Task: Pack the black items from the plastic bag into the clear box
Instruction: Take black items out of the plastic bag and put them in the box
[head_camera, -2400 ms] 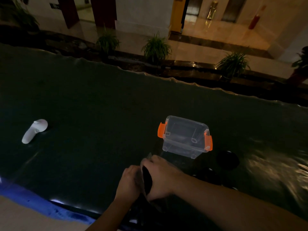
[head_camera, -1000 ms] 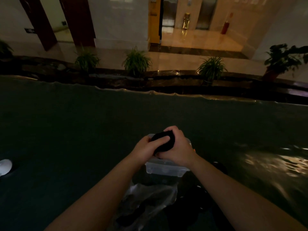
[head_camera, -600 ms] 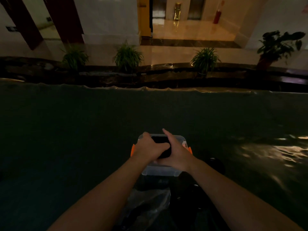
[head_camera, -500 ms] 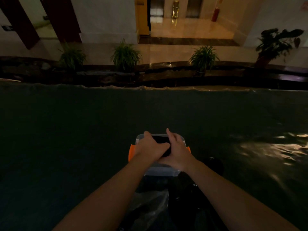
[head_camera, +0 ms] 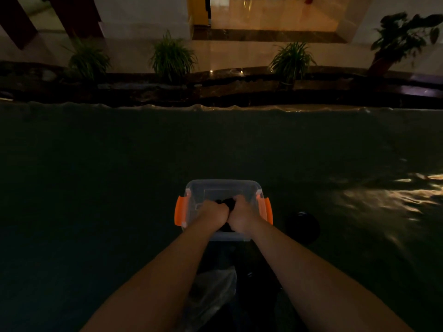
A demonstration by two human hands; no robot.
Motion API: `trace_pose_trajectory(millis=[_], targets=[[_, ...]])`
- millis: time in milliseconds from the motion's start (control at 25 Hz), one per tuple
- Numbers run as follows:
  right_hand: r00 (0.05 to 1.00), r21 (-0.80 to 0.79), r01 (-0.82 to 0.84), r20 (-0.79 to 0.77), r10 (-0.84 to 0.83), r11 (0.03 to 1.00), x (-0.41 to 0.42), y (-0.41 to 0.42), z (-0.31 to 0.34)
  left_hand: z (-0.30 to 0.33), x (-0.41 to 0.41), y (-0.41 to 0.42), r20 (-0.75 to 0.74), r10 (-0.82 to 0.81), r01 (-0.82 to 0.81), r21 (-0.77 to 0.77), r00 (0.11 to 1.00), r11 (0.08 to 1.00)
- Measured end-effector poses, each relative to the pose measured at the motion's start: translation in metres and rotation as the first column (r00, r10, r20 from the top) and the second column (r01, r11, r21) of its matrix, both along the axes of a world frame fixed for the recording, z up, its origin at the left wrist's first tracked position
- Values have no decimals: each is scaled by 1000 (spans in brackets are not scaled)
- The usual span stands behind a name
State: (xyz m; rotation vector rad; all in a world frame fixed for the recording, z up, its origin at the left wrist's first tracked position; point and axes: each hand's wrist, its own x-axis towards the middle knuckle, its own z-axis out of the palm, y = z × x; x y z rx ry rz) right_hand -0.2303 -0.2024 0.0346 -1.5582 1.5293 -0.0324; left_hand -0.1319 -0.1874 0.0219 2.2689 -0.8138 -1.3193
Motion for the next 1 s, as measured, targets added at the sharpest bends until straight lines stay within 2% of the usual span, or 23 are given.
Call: trace_pose_trajectory(millis=[80, 200, 400, 480, 520, 600, 640, 720, 840, 1000], targets=[[995, 43, -9, -102, 13, 999, 6, -7, -5, 4, -1, -6, -28, 70, -68, 57, 997, 996], [953, 14, -160, -260, 158, 987, 12, -17, -12, 9, -2, -17, -9, 65, -63, 129, 998, 990], [881, 54, -328, -342, 326, 943, 11, -28, -12, 9, -9, -28, -93, 234, -211, 211, 968, 955], [878, 68, -327, -347, 330, 943, 7, -31, -11, 10, -11, -22, 22, 286, -283, 223, 958, 933], [869, 71, -338, -359, 340, 939, 7, -31, -11, 9, -13, -19, 38, 215, -218, 230, 976, 949], [850, 66, -339, -406, 336, 938, 7, -27, -12, -3, -18, -27, -38, 112, -102, 199, 993, 975], [855, 51, -313, -419, 305, 948, 8, -25, -13, -6, -18, -27, -8, 79, -76, 205, 997, 976], [865, 20, -307, -411, 287, 952, 10, -24, -16, -6, -10, -25, 76, 142, -156, 255, 987, 954], [842, -11, -382, -417, 343, 924, 10, -26, -20, -2, -2, -26, 23, 25, -28, 148, 999, 989], [871, 5, -398, -313, 379, 918, 3, -31, -12, 2, -6, -24, 103, 74, -96, 227, 992, 969]])
